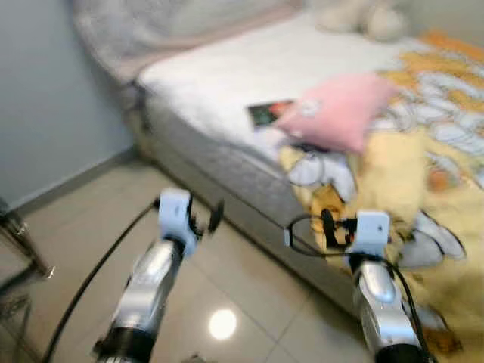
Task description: Clean up the room
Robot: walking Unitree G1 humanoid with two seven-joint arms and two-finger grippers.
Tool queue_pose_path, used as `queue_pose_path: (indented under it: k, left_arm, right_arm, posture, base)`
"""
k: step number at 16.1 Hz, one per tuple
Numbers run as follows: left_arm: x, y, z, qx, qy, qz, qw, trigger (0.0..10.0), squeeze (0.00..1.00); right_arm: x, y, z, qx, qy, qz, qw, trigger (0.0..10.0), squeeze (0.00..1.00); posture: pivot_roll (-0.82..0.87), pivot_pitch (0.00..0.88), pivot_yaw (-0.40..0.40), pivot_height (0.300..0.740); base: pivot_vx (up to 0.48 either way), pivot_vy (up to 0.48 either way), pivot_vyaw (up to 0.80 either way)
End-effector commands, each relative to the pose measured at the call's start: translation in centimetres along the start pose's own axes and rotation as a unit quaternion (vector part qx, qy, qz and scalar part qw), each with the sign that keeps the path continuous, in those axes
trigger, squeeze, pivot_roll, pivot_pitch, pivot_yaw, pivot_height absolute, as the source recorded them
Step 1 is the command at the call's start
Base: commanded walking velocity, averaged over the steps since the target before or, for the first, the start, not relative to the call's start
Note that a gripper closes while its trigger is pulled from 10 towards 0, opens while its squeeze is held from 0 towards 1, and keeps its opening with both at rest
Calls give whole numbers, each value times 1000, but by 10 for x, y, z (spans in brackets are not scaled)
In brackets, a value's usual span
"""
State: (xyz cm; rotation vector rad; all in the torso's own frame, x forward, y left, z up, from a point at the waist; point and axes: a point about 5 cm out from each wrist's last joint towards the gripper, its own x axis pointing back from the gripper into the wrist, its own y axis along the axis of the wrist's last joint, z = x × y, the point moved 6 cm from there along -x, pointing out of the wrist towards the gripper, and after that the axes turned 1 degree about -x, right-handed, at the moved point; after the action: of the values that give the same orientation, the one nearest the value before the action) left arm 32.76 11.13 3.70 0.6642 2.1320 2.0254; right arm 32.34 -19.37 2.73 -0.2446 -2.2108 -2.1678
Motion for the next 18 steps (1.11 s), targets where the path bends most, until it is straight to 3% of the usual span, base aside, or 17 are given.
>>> queue_pose_path:
  k: [1, 2, 3, 5, 8, 11, 13, 18]
  left_arm:
    - [-2, -3, -22, -14, -45, 14, 999, 10000, 0]
    - [-1, -9, -11, -33, -15, 25, 999, 10000, 0]
    - [-4, -2, 2, -45, 16, 14, 999, 10000, 0]
    - [-9, 15, 6, -56, 26, -17, 998, 10000, 0]
    - [-15, 47, -3, -92, 21, -76, 993, 10000, 0]
    - [-14, 66, 0, -69, 40, -123, 989, 10000, 0]
    - [-14, 76, 0, -67, 41, -146, 986, 10000, 0]
    - [-16, 75, 7, -43, 54, -142, 987, 10000, 0]
  right_arm:
    - [5, -5, -7, 3, -8, 10, 1000, 10000, 0]
    - [12, -16, -7, 7, -5, 27, 1000, 10000, 0]
    - [16, -26, -8, 19, 1, 44, 999, 10000, 0]
    - [14, -30, -9, 28, -3, 54, 998, 10000, 0]
    - [-1, 2, 4, 38, 9, -1, 999, 10000, 0]
    - [-5, 19, -4, 21, -11, -34, 999, 10000, 0]
    - [-7, 32, -3, -19, -7, -59, 998, 10000, 0]
    - [-9, 30, 12, 6, 18, -51, 999, 10000, 0]
  posture:
    - [32, 0, 11, 740]
    - [42, 0, 2, 740]
    - [46, 0, -8, 740]
    - [50, 0, -13, 740]
    - [40, 0, -12, 740]
    - [31, 0, -4, 740]
    - [30, 0, 1, 740]
    - [32, 0, -3, 740]
  base:
    - [0, 480, -738]
    - [0, 0, -738]
    - [0, 0, -738]
    - [0, 0, -369]
    - [477, 0, -267]
    - [469, 0, -800]
    - [450, 0, -778]
    - [321, 218, -416]
